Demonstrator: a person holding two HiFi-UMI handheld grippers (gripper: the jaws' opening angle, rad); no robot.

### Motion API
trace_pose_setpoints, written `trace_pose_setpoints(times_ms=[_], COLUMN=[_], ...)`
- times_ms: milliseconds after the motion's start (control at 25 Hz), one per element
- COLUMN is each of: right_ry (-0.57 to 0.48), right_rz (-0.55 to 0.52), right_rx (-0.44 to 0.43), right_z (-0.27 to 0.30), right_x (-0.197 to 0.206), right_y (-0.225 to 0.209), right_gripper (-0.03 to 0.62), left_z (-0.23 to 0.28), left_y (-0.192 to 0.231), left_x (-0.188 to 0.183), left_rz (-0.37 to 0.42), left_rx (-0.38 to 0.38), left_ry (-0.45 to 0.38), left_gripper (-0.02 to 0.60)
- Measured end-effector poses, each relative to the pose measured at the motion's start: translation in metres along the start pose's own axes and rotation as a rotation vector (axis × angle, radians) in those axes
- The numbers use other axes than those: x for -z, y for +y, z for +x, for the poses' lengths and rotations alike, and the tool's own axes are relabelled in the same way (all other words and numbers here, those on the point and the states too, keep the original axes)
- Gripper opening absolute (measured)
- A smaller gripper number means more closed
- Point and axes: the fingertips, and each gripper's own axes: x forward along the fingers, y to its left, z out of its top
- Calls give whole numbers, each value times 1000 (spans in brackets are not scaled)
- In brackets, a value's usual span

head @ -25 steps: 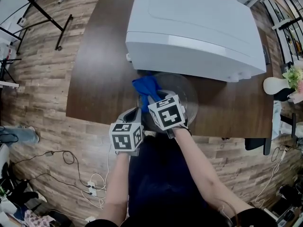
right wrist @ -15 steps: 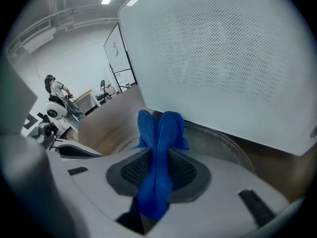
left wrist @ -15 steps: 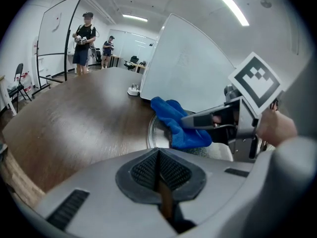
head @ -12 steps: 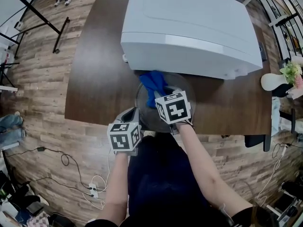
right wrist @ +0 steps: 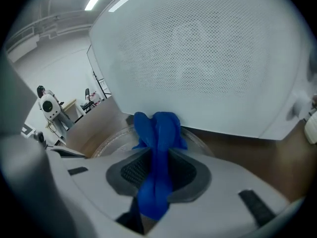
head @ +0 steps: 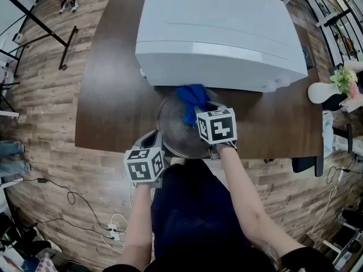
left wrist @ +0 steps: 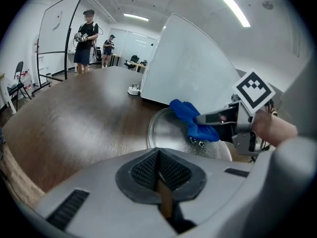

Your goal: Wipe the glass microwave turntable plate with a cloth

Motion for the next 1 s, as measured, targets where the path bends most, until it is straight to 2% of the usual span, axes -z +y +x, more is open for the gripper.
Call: trace_pose_setpoints(times_ms=[520, 1000], right_ry=[-15, -34], right_rz=[78, 86], right_rx=[110, 168], right_z=[-29, -47], right_x=[19, 23], right_y=[-54, -64], right_gripper=[92, 92], left_z=[0, 1], left_y=[-1, -3], left_x=[0, 0], left_rz=[-18, -1], left_rx=[-5, -11], left_ry=[-4, -7], left_gripper=[2, 2])
